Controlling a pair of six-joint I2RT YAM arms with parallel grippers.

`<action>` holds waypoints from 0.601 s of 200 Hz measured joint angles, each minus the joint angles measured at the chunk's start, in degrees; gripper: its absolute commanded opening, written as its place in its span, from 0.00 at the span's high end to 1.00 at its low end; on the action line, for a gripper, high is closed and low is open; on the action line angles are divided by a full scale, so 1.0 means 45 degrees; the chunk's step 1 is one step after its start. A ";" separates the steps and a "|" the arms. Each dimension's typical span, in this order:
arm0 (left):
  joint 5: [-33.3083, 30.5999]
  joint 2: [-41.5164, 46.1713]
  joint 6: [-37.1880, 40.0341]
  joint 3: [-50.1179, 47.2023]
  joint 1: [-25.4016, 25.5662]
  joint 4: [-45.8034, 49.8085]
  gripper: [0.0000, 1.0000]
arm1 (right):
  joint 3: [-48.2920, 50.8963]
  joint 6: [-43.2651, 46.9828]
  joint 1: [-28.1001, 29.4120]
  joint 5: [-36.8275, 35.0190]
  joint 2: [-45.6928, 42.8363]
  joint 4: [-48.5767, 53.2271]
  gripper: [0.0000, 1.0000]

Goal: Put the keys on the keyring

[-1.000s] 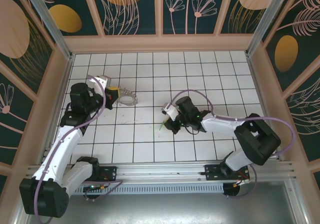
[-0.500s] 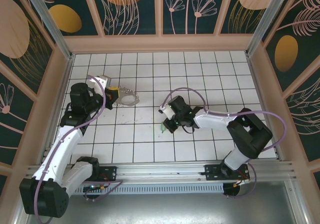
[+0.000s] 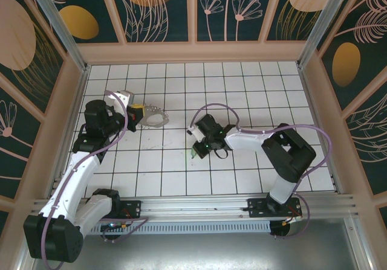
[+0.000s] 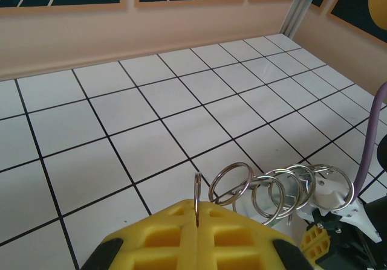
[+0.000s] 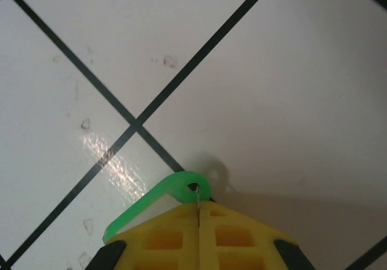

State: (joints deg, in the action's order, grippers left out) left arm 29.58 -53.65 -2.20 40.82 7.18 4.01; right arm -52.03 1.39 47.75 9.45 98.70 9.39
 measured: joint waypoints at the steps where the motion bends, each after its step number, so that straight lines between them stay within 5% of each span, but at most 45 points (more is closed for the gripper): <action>1: 0.0000 0.0000 0.0000 0.0000 0.0000 0.0000 1.00 | -0.0010 -0.0015 0.0000 -0.0015 0.0005 0.0010 1.00; 61: 0.0000 -0.0005 0.0000 -0.0005 0.0000 -0.0049 1.00 | 0.0029 0.0034 0.0345 -0.0461 -0.0291 -0.0015 1.00; 120: 0.0063 -0.0005 0.0000 -0.0005 0.0000 -0.0102 1.00 | 0.1778 0.0845 0.0675 -0.0194 -0.4119 -0.1175 1.00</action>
State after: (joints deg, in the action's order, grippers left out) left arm 29.87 -53.67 -2.20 40.80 7.18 3.55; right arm -44.03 5.19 50.78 8.58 80.16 4.10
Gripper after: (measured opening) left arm 0.037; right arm 0.038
